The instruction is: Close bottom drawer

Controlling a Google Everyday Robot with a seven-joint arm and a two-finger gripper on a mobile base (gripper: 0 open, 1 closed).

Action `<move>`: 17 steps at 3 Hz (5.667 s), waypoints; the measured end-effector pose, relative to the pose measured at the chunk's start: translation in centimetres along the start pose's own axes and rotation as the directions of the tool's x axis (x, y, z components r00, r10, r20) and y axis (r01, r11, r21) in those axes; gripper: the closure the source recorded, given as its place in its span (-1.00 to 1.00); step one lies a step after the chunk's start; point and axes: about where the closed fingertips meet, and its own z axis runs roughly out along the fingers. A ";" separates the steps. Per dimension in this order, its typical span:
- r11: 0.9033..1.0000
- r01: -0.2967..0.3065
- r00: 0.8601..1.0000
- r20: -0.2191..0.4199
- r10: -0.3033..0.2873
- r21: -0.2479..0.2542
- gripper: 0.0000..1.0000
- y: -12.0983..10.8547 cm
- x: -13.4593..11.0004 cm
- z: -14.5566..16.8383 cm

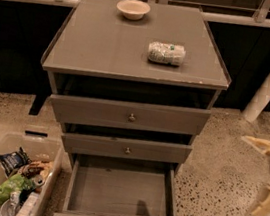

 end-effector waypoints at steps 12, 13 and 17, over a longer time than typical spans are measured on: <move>0.933 -0.107 0.982 -0.181 0.046 -0.344 -1.00 18.4 26.5 41.9; 0.933 -0.107 0.982 -0.181 0.046 -0.344 -1.00 18.4 26.5 41.9; 0.886 0.002 0.986 -0.147 -0.079 -0.464 -1.00 18.0 24.6 48.3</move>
Offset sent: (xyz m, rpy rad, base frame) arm 0.0139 0.0172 -0.0383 -0.1706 0.0309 -0.0008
